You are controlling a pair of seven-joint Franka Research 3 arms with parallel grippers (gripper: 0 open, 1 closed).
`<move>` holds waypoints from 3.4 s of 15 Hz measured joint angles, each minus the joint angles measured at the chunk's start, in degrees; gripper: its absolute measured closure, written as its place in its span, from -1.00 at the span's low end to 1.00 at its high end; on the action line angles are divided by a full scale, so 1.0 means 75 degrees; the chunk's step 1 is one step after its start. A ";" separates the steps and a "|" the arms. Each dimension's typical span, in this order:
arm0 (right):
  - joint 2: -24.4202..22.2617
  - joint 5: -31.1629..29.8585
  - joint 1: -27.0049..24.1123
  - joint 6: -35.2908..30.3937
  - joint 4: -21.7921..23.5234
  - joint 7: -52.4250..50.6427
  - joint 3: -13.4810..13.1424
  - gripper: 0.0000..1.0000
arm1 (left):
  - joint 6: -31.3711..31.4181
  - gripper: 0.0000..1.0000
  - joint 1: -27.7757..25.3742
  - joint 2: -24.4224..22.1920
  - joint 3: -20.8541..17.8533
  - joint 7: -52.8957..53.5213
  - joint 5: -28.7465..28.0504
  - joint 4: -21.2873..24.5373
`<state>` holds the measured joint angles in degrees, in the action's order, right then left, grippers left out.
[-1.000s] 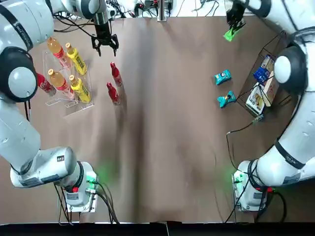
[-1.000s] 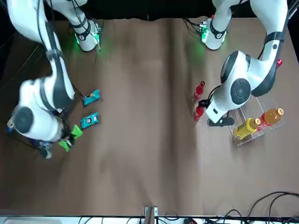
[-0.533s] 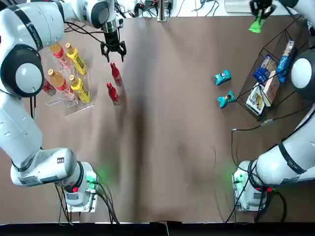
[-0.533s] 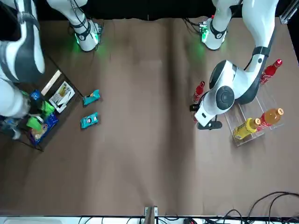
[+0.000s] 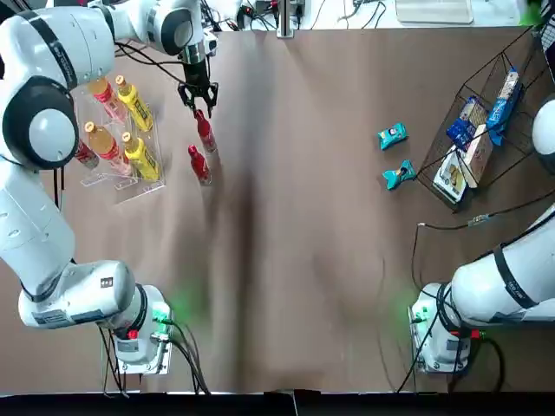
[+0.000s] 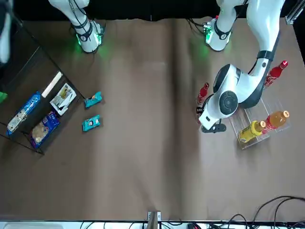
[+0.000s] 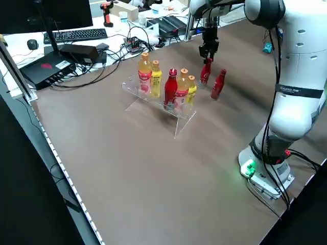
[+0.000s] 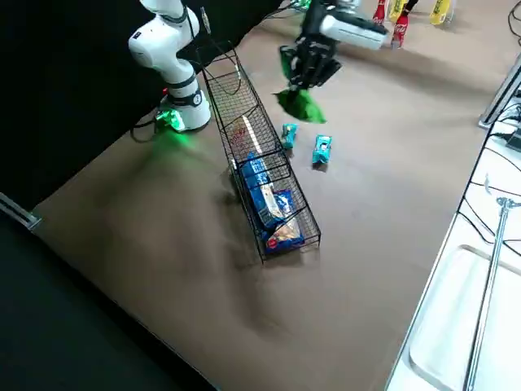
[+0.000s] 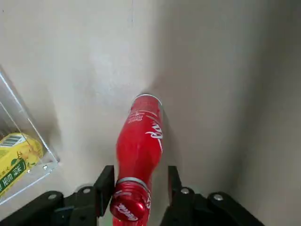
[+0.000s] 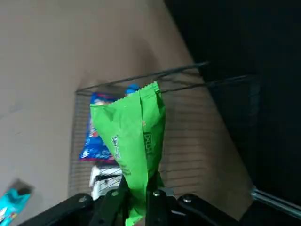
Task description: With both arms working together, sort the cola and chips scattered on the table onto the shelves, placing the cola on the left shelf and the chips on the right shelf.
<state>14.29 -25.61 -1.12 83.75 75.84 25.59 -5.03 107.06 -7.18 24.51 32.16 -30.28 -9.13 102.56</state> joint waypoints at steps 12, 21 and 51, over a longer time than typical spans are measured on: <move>0.0100 -0.0182 -0.0817 -0.0069 -0.0070 -0.0930 -0.0083 0.67 | -0.0128 0.31 -0.0078 -0.0017 -0.0011 -0.0052 -0.0001 0.0238; 0.0152 -0.0185 -0.0779 -0.0074 0.0057 -0.0929 -0.0063 0.25 | -0.1487 0.31 -0.0470 -0.0207 -0.0085 0.0677 -0.0865 -0.0786; 0.1763 0.3604 0.2085 0.3724 0.3847 0.3891 0.0098 -0.36 | -0.2982 0.31 -0.6350 -0.1669 0.1621 0.8835 -0.2066 -0.0304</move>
<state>27.52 1.42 14.51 111.68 104.69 54.77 -4.30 84.69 -54.80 11.99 44.32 35.98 -24.62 100.28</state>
